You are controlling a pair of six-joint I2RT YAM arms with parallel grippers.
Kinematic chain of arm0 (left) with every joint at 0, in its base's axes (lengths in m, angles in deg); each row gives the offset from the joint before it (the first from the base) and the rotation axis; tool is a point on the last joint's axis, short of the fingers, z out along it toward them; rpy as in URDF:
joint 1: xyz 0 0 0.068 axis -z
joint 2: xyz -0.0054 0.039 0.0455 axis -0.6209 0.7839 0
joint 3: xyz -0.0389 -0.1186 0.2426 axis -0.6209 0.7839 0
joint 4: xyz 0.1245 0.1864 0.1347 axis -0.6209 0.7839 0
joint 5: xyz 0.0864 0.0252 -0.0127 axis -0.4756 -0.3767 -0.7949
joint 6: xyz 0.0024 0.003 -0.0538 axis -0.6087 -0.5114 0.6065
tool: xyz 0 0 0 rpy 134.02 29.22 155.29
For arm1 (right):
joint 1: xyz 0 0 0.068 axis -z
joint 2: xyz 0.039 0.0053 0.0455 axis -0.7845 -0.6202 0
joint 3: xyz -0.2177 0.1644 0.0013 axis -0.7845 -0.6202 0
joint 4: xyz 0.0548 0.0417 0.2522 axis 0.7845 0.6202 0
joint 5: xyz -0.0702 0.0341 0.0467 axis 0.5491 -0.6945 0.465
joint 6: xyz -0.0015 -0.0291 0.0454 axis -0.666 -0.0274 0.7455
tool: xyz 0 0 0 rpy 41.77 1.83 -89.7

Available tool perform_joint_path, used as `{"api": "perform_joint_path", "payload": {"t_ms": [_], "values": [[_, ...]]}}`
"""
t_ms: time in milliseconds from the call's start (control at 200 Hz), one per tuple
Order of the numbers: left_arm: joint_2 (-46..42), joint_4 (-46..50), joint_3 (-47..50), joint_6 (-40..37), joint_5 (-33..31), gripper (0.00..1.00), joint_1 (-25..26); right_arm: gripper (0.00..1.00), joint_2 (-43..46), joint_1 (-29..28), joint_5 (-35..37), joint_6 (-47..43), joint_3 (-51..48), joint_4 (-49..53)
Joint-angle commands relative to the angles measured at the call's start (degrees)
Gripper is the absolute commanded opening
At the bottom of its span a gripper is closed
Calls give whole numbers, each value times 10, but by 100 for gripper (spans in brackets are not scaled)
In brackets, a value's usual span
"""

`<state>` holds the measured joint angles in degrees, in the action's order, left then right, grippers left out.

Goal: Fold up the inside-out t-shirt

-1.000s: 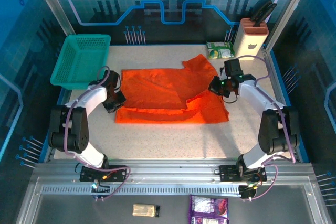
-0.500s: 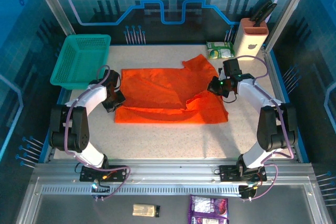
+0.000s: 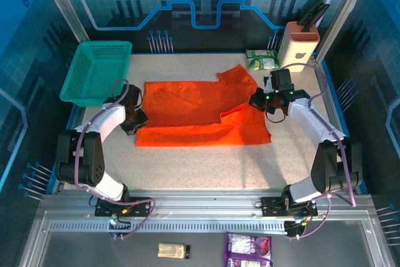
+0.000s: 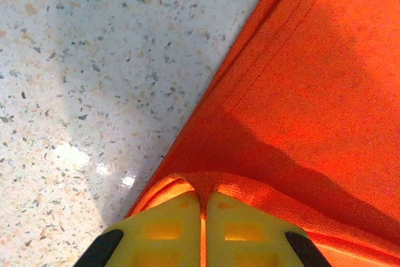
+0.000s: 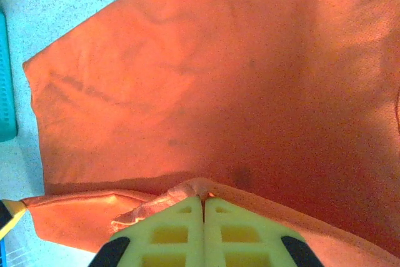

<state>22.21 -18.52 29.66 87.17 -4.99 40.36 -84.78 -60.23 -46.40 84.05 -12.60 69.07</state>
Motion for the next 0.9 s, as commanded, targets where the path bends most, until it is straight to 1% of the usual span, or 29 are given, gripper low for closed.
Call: {"api": "perform_joint_path", "payload": {"t_ms": [0, 100, 160, 215, 235, 280, 345, 510, 660, 715, 780, 896], "values": [[-14, 1, 9, 8, -4, 9, -6, 0, -7, 7, 6, 1, -5, -10], [-13, 0, 2, 6, -5, 12, -6, 0, -33, 7, -4, 2, 4, -20], [-13, 3, -5, 4, -7, 21, -6, 0, -47, 7, -15, 4, 9, -31], [-16, 7, -13, 2, -8, 28, -6, 18, -59, 7, -22, 1, 22, -26], [-17, 7, -15, 1, -8, 29, -6, 22, -62, 7, -23, -2, 27, -20], [-21, 12, -19, 0, -11, 32, -6, 29, -64, 7, -21, -8, 35, -8], [-31, 16, -24, -2, -8, 34, -6, 35, -59, 7, -15, -16, 35, 1], [-49, 10, -28, -9, 28, 35, -1, 39, -28, 14, 0, -36, 20, 29], [-36, 4, -36, -12, 72, 34, 33, 43, -18, 19, -22, -61, -11, 50], [-26, -5, -34, -5, 90, 33, 49, 49, -21, 20, -40, -70, -25, 56], [-14, -25, -23, 7, 110, 31, 64, 54, -25, 23, -67, -74, -49, 47], [11, -54, 11, 22, 127, 29, 67, 67, -28, 39, -86, -63, -102, 15]]}}
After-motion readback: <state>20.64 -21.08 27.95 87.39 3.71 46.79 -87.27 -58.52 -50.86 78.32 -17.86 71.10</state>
